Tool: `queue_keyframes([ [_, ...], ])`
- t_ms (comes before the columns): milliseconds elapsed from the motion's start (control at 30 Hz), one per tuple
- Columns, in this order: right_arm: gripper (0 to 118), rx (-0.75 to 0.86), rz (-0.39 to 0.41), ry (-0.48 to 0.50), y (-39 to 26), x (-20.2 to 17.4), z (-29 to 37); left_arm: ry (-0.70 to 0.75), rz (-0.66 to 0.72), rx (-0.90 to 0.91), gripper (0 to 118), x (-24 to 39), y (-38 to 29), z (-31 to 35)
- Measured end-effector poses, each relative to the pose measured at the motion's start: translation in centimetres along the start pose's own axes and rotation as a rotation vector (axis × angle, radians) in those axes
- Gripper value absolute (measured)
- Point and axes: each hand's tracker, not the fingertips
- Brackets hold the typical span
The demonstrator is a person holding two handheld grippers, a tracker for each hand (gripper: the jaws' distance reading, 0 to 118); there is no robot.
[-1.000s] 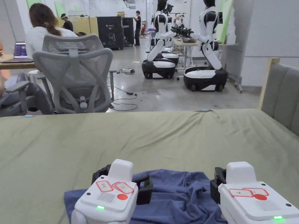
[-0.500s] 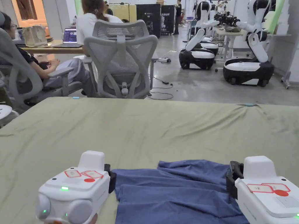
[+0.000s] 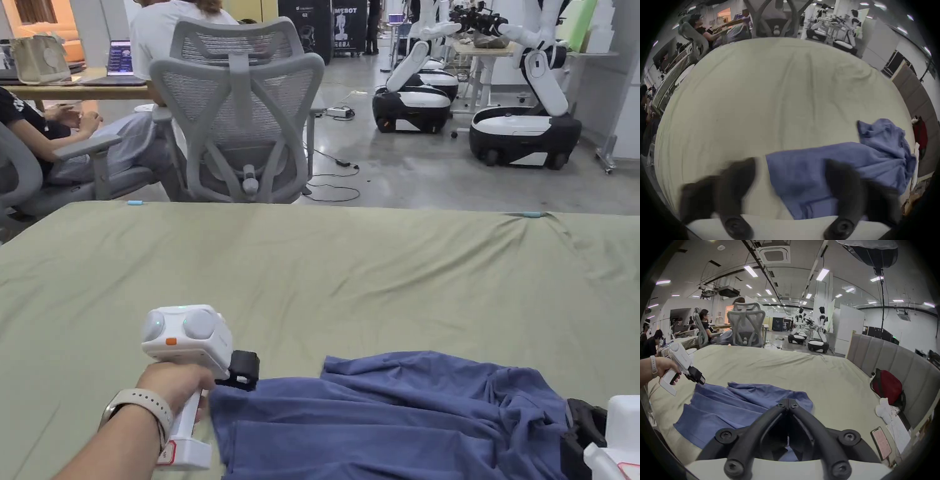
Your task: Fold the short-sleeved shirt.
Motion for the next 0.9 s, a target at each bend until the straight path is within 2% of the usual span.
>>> queue_keyframes([
  [33, 1, -0.008, -0.003, -0.011, -0.2, 0.5, -0.3, 0.028, -0.013, -0.01, 113, 0.0, -0.2, -0.7],
  [67, 1, -0.014, -0.006, -0.019, -0.4, 1.0, -0.2, 0.069, -0.021, -0.004, 108, 0.0, -0.3, -1.4],
  [133, 1, -0.025, -0.018, -0.035, -0.7, 1.9, -0.4, 0.069, -0.044, -0.029, 74, 0.2, -1.0, -2.4],
  [200, 1, -0.035, -0.023, -0.045, -1.1, 2.6, -0.3, 0.066, -0.056, -0.017, 74, 0.6, -1.2, -2.1],
  [233, 1, -0.042, -0.022, -0.055, -1.2, 3.0, -0.4, 0.067, -0.059, -0.021, 59, 0.9, -1.1, -1.6],
  [267, 1, -0.05, -0.02, -0.071, -1.4, 3.5, -0.5, 0.061, -0.091, -0.026, 34, 1.1, -0.9, -0.9],
  [300, 1, -0.062, -0.021, -0.08, -1.5, 4.1, -0.6, 0.077, -0.124, 0.001, 1, 1.4, -0.8, -0.1],
  [433, 1, -0.139, -0.023, -0.1, -2.4, 6.5, -1.3, 0.051, -0.14, 0.097, 1, 2.3, -1.4, 4.1],
  [500, 1, -0.181, -0.03, -0.066, -3.2, 7.8, -2.1, 0.003, -0.09, 0.155, 1, 2.4, -1.7, 6.3],
  [567, 2, -0.229, -0.049, -0.015, -4.1, 8.5, -3.4, -0.003, -0.106, 0.183, 1, 2.7, -2.0, 7.7],
  [600, 15, -0.258, -0.057, 0.012, -4.6, 8.7, -4.1, 0.002, -0.114, 0.194, 1, 3.0, -2.3, 8.2],
  [633, 59, -0.289, -0.087, 0.058, -5.1, 8.9, -4.8, 0.002, -0.119, 0.202, 1, 3.1, -2.6, 8.6],
  [667, 95, -0.316, -0.107, 0.088, -5.6, 9.0, -5.5, 0.001, -0.119, 0.206, 1, 3.1, -2.4, 8.7],
  [700, 118, -0.308, -0.114, 0.109, -6.2, 8.9, -6.1, -0.002, -0.122, 0.209, 1, 3.1, -2.6, 8.9],
  [767, 110, -0.338, -0.07, 0.095, -7.5, 8.6, -7.3, -0.002, -0.121, 0.209, 1, 2.9, -2.8, 8.8],
  [800, 109, -0.318, -0.034, 0.104, -8.0, 8.5, -7.6, -0.004, -0.119, 0.208, 1, 2.7, -2.7, 8.7],
  [833, 108, -0.341, -0.034, 0.099, -8.6, 8.4, -8.1, -0.005, -0.114, 0.208, 1, 2.6, -2.8, 8.6],
  [900, 108, -0.436, -0.015, 0.128, -10.0, 8.0, -9.8, -0.008, -0.101, 0.21, 1, 2.4, -3.2, 8.5],
])
